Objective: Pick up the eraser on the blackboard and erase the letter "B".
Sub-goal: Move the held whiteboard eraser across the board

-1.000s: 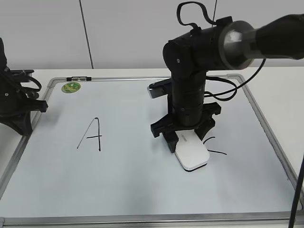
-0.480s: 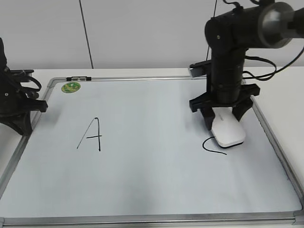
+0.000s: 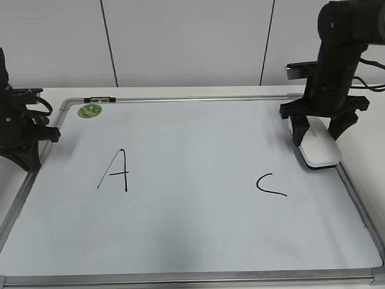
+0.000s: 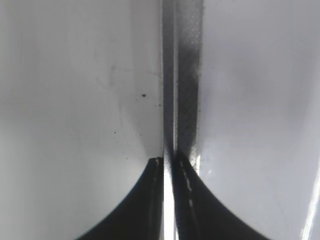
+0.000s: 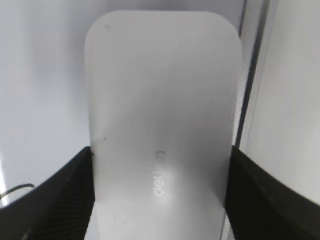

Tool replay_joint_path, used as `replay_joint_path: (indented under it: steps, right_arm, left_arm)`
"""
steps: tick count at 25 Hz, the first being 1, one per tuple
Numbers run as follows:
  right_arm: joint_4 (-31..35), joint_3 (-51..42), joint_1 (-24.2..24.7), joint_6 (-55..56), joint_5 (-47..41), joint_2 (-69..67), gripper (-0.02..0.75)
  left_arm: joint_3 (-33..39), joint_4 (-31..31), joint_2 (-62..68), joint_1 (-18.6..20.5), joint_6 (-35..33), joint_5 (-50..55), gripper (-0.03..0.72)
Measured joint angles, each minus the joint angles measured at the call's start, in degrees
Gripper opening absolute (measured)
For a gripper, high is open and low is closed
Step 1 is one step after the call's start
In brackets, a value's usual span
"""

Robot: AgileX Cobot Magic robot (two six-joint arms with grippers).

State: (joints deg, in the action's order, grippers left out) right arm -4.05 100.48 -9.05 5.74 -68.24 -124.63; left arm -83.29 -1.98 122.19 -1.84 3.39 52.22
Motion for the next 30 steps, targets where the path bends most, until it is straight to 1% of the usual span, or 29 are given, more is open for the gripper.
replay_joint_path:
  steps: [6,9,13,30]
  right_arm:
    - [1.8,6.92,2.13,-1.86,-1.3,-4.65,0.533]
    - [2.6,8.7,3.03,-1.99,-1.3,-6.3,0.533]
    - [3.28,8.92,3.88,-2.2,-1.3,-6.97,0.533]
    - [2.94,8.92,3.88,-2.33,-1.3,-6.97,0.533]
  left_arm:
    - [0.0,0.0,0.0,0.0,0.0,0.0,0.024]
    - [0.0,0.0,0.0,0.0,0.0,0.0,0.024]
    - [0.0,0.0,0.0,0.0,0.0,0.0,0.024]
    - [0.0,0.0,0.0,0.0,0.0,0.0,0.024]
